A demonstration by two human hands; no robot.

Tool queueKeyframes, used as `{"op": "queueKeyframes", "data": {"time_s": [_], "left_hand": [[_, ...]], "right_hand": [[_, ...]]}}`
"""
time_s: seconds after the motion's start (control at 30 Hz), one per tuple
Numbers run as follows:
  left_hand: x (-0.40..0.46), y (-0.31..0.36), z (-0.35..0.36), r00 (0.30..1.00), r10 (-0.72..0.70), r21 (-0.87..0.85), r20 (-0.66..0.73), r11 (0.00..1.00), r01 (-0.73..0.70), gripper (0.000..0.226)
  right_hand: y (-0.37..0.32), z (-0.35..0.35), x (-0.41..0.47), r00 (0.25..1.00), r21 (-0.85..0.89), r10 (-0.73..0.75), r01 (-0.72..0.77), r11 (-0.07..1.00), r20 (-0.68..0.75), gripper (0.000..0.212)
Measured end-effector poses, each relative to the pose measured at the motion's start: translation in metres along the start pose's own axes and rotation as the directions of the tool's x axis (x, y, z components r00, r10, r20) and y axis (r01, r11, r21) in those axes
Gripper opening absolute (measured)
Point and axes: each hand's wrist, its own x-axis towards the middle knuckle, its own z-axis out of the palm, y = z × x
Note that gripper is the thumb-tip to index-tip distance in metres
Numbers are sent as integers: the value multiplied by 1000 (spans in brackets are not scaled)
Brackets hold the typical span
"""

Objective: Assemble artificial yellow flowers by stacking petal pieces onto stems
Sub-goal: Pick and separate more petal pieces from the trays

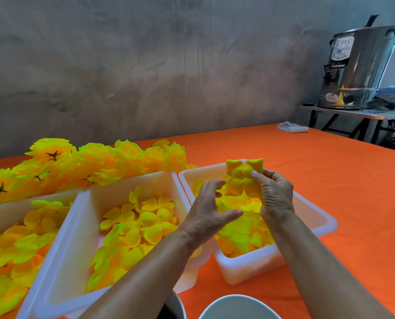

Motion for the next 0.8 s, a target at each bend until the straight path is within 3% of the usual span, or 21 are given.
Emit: {"op": "queueKeyframes", "data": {"time_s": [0.2,0.43,0.57,0.8], "left_hand": [[-1,2,-2,986,41,-76,-162,996,-54,47],[3,1,-1,995,11,-129,-103,991,-24,59],[3,2,-1,994,3,-110,-111,994,-15,58],[1,3,-2,997,29,-104,-70,994,-37,50]], "right_hand": [[1,4,-4,992,-37,-4,9,999,124,16],[0,6,-10,875,-115,148,-106,988,462,17],[1,6,-11,891,-182,164,-94,979,424,15],[0,4,-13,918,-153,128,-75,985,374,22]]}}
